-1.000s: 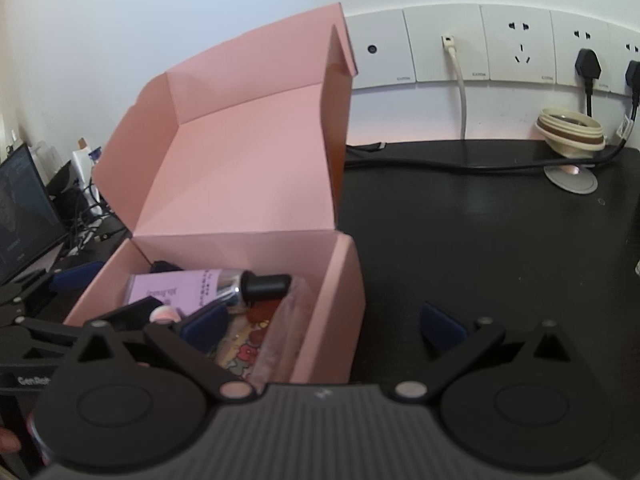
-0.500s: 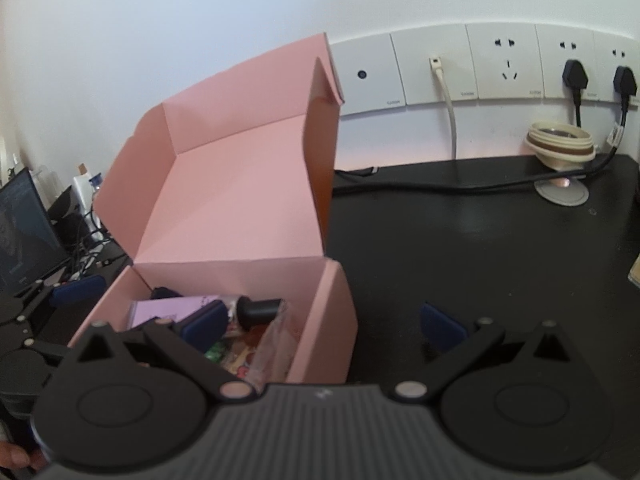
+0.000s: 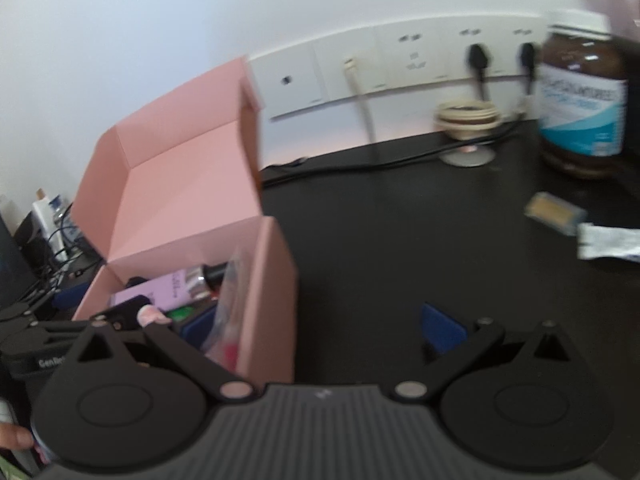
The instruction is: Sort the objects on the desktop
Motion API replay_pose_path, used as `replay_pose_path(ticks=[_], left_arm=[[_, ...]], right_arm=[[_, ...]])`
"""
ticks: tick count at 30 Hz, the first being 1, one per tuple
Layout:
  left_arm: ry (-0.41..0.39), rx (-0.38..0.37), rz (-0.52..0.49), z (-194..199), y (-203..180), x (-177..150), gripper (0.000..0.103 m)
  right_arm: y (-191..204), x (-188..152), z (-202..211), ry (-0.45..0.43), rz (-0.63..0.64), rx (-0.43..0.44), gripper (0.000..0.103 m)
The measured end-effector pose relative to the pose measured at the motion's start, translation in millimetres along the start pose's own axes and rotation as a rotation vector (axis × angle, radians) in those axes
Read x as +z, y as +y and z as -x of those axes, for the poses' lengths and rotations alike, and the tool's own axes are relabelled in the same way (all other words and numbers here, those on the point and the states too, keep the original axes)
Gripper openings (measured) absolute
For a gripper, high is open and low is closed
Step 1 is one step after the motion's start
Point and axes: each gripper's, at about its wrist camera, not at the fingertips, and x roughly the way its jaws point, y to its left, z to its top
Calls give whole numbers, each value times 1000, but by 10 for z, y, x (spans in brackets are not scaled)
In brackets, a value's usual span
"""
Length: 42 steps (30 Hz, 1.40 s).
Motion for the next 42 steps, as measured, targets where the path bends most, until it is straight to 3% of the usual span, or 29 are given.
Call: replay_pose_path(ticks=[3,8,14,21,25,28,33,42], left_arm=[[5,-32,-18,-6,-28,-11,103],[-13,4,-63,17,-120,-30,103],[24,31,-51,-23,-72,-8,103],[49,91,-29,-92,78,25,103],[50,124,-60,-102,78,35,103],[57,85,-47,-90,79,37,103],[81,31,-26,-51,57,42,103],[104,-84,97,-10,110,56,103]], right_arm=[[-144,32,181,-8,-35,-5,102],[-283,90,380,13,-79,46,102],[-233,89,237,39,-117,54,102],[-171,158,136,-44,-162,-35,102],[-58,120,33,-1,-83,-85,102],[93,72,-12,36,-3,-40,102],[443,-63,-197,113,169,-80,102],[446,-52,-330,137,178,-101,102]])
